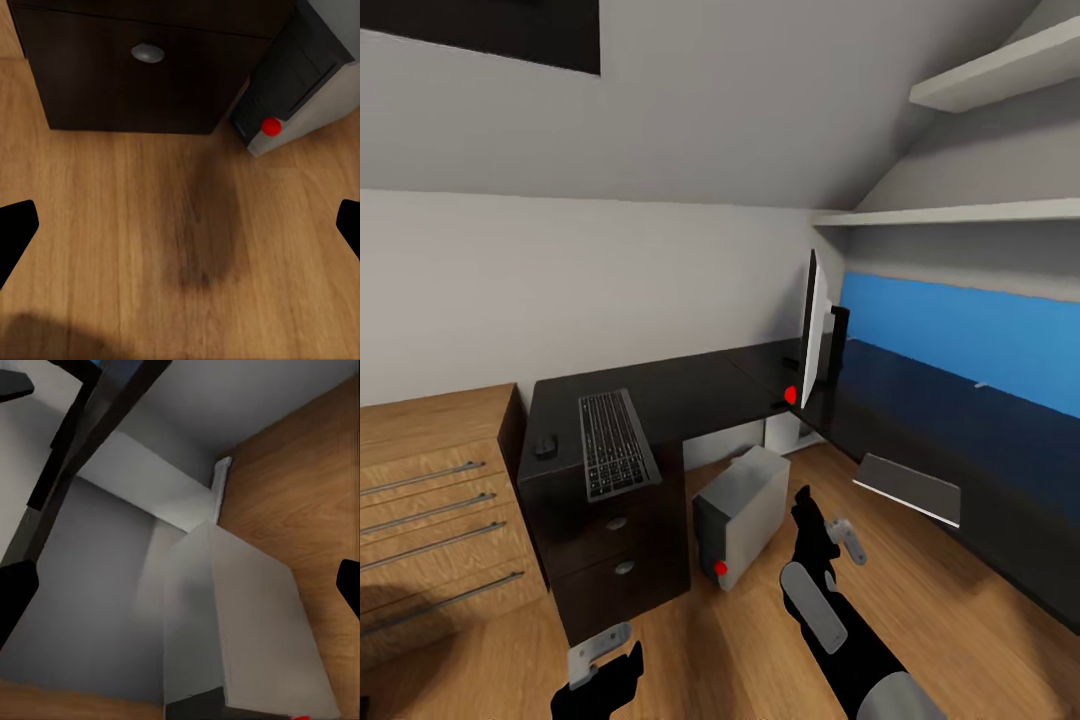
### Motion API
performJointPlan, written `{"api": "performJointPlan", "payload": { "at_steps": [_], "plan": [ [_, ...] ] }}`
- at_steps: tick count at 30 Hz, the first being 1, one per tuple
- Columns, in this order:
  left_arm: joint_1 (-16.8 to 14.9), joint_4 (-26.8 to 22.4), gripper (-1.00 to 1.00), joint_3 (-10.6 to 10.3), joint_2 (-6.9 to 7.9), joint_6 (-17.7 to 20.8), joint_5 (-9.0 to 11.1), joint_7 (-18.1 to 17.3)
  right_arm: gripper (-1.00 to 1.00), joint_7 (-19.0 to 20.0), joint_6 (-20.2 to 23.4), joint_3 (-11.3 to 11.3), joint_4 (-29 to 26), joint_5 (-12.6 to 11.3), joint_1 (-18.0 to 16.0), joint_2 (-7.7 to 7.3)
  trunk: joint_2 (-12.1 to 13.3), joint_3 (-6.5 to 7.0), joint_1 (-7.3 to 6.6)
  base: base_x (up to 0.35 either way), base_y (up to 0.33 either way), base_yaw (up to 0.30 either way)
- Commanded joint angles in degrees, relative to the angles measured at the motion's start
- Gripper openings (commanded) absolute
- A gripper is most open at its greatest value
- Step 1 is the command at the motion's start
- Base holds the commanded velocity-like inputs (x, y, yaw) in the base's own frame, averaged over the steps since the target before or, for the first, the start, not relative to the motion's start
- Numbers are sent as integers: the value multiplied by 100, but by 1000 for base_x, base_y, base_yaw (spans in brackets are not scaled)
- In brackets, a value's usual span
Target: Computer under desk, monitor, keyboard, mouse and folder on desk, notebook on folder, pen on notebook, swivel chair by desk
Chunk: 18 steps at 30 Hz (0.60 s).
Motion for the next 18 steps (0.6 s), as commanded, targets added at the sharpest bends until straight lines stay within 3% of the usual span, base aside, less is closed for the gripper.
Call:
{"api": "performJointPlan", "payload": {
  "at_steps": [1,11,18],
  "plan": [
    [-1,-10,100,-8,-1,13,38,36,100,-21,-71,17,-2,-45,-5,-4,-44,-23,22,0,0,0],
    [-1,-10,100,-62,1,8,38,92,100,-15,-450,-13,5,-104,-5,-16,-124,-59,66,0,0,0],
    [-1,-10,100,-67,3,8,38,94,100,-14,-491,-271,6,-106,-5,-17,-124,-59,66,0,0,0]
  ]
}}
